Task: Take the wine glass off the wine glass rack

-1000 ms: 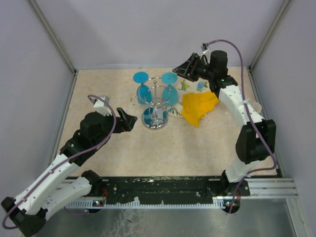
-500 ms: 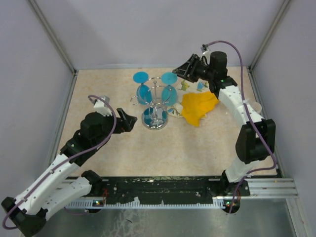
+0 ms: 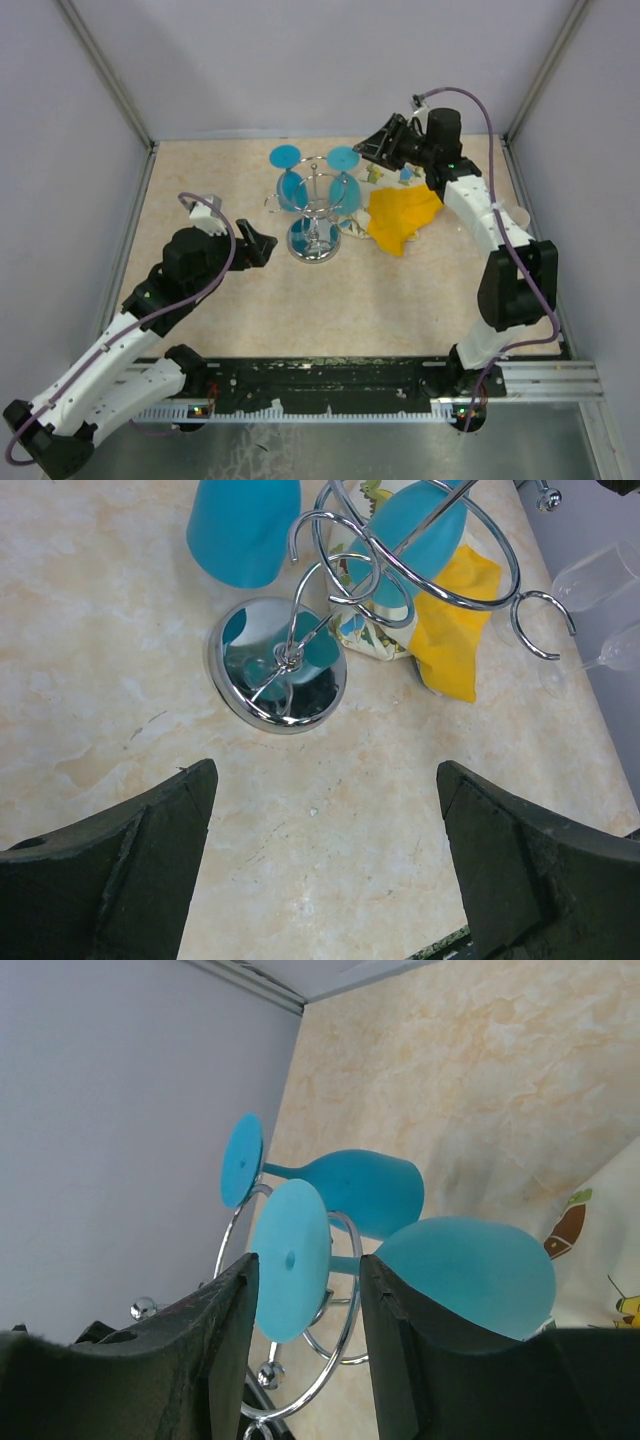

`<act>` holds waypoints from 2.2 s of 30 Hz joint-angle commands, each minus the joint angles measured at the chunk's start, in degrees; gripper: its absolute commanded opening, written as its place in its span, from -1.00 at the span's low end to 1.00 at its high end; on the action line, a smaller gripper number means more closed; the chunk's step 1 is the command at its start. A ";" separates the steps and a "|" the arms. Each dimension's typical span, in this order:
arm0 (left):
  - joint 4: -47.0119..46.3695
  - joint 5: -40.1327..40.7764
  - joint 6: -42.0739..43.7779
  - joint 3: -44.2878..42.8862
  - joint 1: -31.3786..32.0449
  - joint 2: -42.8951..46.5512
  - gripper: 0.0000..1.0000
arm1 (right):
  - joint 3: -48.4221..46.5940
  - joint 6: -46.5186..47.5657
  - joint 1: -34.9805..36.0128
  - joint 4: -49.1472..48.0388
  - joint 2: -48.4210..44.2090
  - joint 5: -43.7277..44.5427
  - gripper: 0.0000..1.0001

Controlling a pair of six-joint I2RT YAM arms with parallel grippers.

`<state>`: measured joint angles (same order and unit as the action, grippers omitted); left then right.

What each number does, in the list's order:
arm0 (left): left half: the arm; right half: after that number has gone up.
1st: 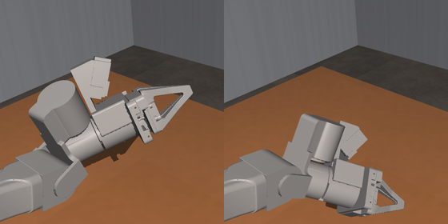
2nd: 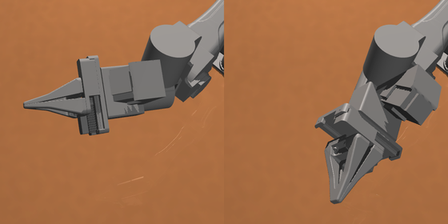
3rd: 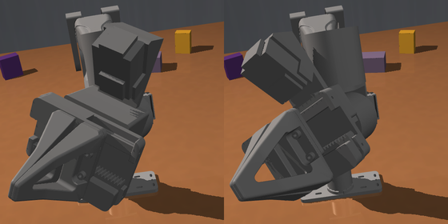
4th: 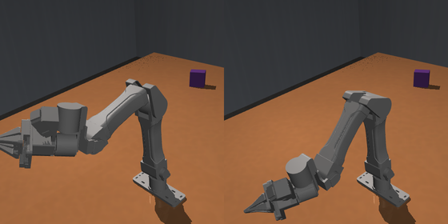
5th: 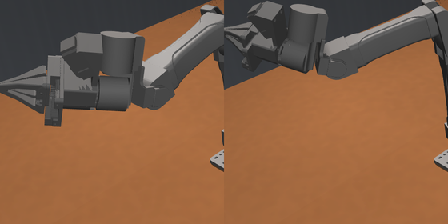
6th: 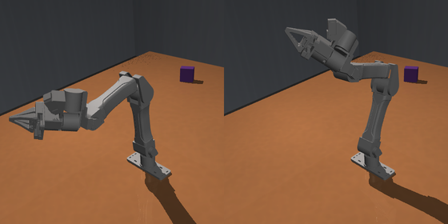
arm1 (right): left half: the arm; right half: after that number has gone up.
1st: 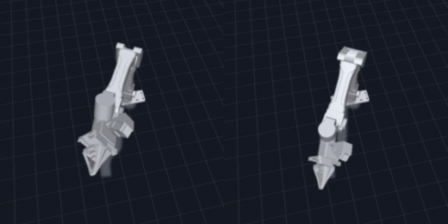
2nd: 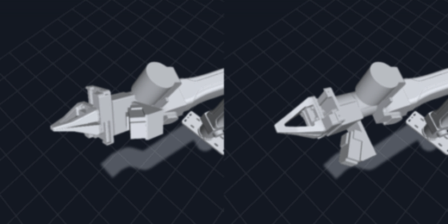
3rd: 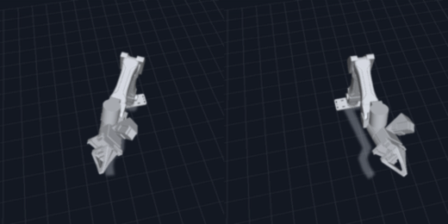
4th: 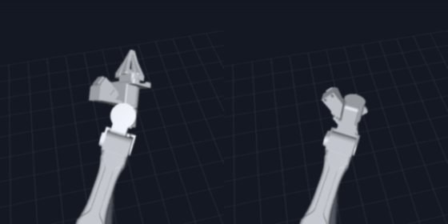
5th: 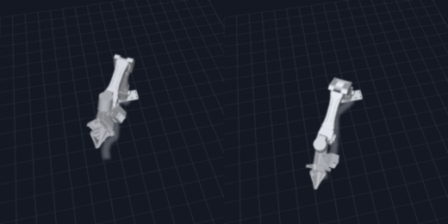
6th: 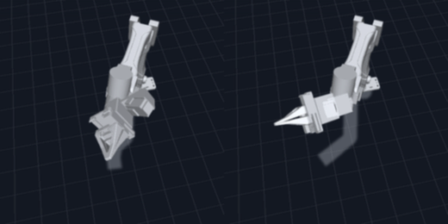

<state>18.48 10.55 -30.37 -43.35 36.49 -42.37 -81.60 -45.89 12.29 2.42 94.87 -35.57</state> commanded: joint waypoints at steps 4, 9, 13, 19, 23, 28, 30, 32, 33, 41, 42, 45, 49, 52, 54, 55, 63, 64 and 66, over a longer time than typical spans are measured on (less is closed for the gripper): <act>-0.57 -1.18 0.67 0.58 -0.53 0.17 0.92 | 0.05 0.19 -0.64 -2.63 -1.45 -0.83 -0.10; -0.86 -1.50 0.60 0.75 -0.62 -0.16 0.92 | 0.07 0.09 -0.42 -2.96 -1.14 -1.54 -0.11; -0.97 -1.69 0.55 0.86 -0.67 -0.25 0.92 | 0.22 -0.28 0.04 -3.73 -0.76 -2.12 -0.11; -0.73 -1.67 0.60 0.73 -0.79 -0.08 0.92 | 0.11 -0.83 0.65 -4.65 -0.90 -2.75 -0.11; -0.74 -1.71 0.52 0.90 -0.89 0.04 0.92 | -0.24 -1.95 1.09 -5.55 -0.74 -4.84 -0.11; -0.77 -1.84 0.62 0.99 -0.97 0.04 0.91 | -0.49 -1.93 1.65 -5.28 -0.74 -5.34 -0.11; -0.65 -1.86 0.66 1.07 -0.98 0.11 0.92 | -0.53 -1.97 1.70 -5.12 -0.72 -5.44 -0.11; -0.57 -1.85 0.62 1.10 -1.00 0.26 0.92 | -0.40 -1.96 1.80 -5.30 -0.69 -5.70 -0.11; -0.55 -1.85 0.66 1.19 -1.06 0.38 0.92 | -0.39 -2.01 1.89 -5.31 -0.71 -5.87 -0.11; -0.55 -2.11 0.66 1.20 -1.16 0.40 0.92 | -0.81 -1.08 2.49 -3.07 -0.74 -5.96 -0.10; -0.55 -2.17 0.64 1.17 -1.22 0.37 0.92 | -0.87 -0.91 2.65 -2.71 -0.74 -6.02 -0.09; -0.55 -2.20 0.56 1.30 -1.25 0.37 0.91 | -1.15 -0.37 3.08 -1.92 0.23 -5.91 -0.08; -0.59 -2.24 0.55 1.43 -1.33 0.42 0.91 | -2.86 1.27 4.03 0.72 2.28 -5.75 -0.23; -0.47 -2.13 0.66 1.35 -1.33 0.57 0.91 | -3.39 1.20 4.24 0.65 2.60 -5.91 -0.65; -0.33 -2.03 0.75 1.35 -1.33 0.72 0.91 | -3.80 0.94 4.29 0.77 2.51 -5.77 -0.92; -0.25 -1.96 0.81 1.39 -1.38 0.79 0.91 | -4.14 0.86 4.27 0.87 2.50 -5.76 -1.00; 0.49 -1.77 0.81 1.22 -1.51 1.35 0.91 | -3.87 -3.20 2.17 -2.59 0.29 -5.85 -1.00; 0.58 -1.78 0.81 1.23 -1.51 1.47 0.91 | -3.59 -3.71 1.59 -3.13 0.26 -6.01 -1.00; 0.68 -1.68 0.76 1.33 -1.51 1.70 0.91 | -2.91 -4.66 0.26 -4.08 0.23 -6.34 -1.00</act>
<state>18.59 8.91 -30.15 -42.17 35.46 -41.80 -82.72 -47.79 14.81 2.59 97.17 -40.47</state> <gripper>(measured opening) 0.957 0.011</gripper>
